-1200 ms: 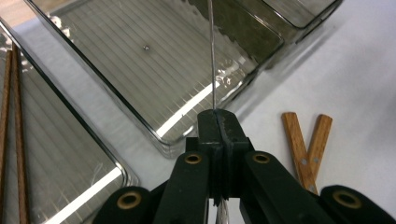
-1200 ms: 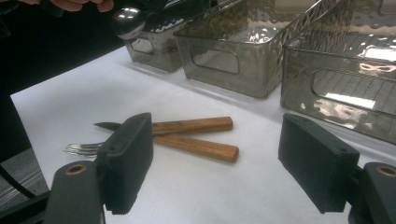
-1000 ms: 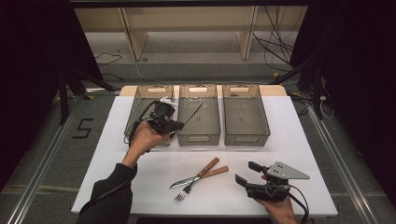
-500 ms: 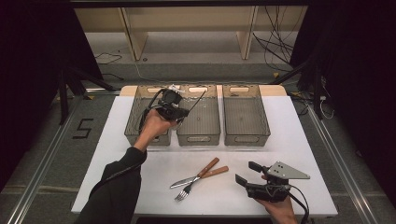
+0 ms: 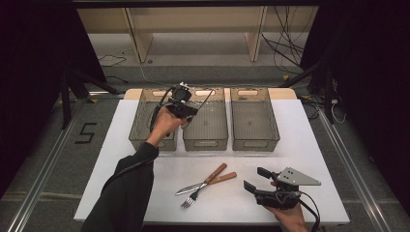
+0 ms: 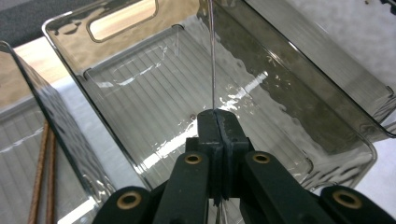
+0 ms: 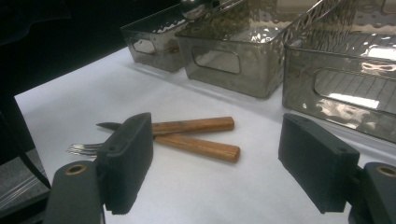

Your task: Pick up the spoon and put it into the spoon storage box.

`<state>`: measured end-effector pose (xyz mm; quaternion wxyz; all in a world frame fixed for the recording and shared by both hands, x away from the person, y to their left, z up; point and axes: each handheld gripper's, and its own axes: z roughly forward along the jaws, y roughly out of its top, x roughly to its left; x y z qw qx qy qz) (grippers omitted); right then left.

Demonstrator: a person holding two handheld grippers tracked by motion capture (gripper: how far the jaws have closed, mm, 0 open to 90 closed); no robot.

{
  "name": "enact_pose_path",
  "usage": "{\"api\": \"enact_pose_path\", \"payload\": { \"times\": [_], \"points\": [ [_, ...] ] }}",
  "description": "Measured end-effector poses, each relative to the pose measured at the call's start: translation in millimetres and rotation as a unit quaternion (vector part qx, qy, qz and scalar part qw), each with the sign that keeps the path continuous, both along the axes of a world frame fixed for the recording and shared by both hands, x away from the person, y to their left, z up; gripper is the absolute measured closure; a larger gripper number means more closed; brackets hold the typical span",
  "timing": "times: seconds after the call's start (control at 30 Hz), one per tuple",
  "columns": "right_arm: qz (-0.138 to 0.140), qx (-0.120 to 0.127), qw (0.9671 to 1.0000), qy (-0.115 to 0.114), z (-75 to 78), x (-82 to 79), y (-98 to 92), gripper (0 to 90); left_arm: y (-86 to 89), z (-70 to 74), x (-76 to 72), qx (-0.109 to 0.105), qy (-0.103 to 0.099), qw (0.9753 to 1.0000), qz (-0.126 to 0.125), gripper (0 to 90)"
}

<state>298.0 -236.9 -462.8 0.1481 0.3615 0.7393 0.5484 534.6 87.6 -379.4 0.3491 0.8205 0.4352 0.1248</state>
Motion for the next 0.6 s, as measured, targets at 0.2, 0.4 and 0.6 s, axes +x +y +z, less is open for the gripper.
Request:
{"api": "enact_pose_path", "payload": {
  "times": [0.2,0.4,0.6],
  "points": [
    [0.001,-0.001,1.0,0.0,-0.3,0.0,0.4,27.0,-5.0,-4.9,4.1,-0.002,0.003,1.0,0.0,89.4],
    [0.001,0.0,1.0,0.0,-0.3,0.0,0.3,27.0,-8.1,-12.7,7.4,-0.003,0.007,1.0,0.003,89.4],
    [0.001,-0.001,1.0,0.001,-0.4,0.0,0.5,27.0,-10.9,-16.9,9.8,-0.001,0.011,0.9999,0.006,89.4]
  ]
}}
